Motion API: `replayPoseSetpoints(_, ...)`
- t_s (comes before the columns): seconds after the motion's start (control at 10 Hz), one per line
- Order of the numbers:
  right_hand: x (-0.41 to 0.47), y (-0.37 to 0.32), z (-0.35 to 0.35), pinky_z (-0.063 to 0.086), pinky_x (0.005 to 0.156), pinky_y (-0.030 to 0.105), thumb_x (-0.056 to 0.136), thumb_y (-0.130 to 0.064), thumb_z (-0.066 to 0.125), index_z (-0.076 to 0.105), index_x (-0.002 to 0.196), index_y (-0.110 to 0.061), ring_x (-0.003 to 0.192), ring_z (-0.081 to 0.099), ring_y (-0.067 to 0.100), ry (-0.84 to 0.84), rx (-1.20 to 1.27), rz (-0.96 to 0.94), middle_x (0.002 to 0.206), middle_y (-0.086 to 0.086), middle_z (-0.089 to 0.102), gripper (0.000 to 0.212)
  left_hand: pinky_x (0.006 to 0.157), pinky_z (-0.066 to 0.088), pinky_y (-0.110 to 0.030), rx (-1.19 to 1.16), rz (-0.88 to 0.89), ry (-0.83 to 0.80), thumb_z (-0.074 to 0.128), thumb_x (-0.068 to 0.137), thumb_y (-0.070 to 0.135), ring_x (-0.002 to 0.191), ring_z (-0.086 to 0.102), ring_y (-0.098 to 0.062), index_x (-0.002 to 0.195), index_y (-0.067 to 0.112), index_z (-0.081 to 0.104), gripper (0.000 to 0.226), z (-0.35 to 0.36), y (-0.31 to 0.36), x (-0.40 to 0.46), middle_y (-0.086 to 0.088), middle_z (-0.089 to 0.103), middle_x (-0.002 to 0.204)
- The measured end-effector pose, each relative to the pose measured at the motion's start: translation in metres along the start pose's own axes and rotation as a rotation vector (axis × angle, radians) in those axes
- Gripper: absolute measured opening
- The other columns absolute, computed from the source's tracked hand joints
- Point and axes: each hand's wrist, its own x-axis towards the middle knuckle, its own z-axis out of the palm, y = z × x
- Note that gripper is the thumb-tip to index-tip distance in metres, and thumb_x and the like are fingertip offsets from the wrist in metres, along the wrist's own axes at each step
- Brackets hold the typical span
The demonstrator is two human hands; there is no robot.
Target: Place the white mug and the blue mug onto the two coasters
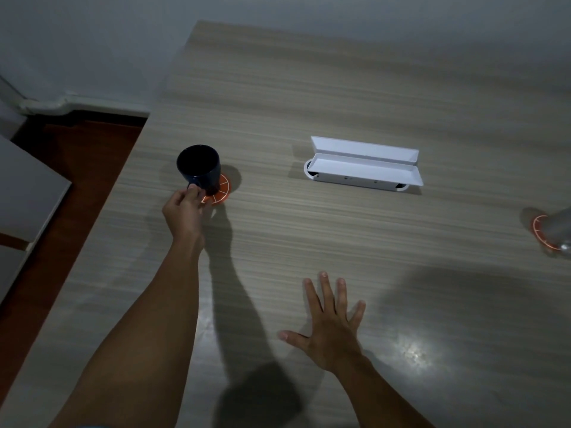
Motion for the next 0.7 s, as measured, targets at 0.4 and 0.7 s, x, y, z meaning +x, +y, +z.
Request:
replayPoseSetpoints(0.4,-0.001,-0.001,0.000,-0.019,0.110,0.074,0.068,-0.099,0.030,-0.034,0.147,-0.043,0.138,-0.048,0.030,-0.004,-0.013,0.005,0.154,-0.006,-0.049,0.116,0.088,0.061,-0.044,0.014,-0.042,0.007,0.056,0.098,0.004,0.109,0.071,-0.026,0.085,0.009,0.060,0.015,-0.003,-0.003,0.000,-0.008,0.071,0.100)
replayPoseSetpoints(0.7,-0.001,-0.003,-0.001,-0.022,0.110,0.073,0.068,-0.098,0.031,-0.033,0.147,-0.043,0.137,-0.050,0.029,0.017,0.001,0.003,0.153,-0.007,-0.050,0.115,0.086,0.061,-0.049,0.098,0.011,-0.059,0.057,0.099,0.012,0.107,0.071,-0.031,0.112,0.014,0.047,0.017,-0.013,-0.008,-0.007,-0.015,0.060,0.126)
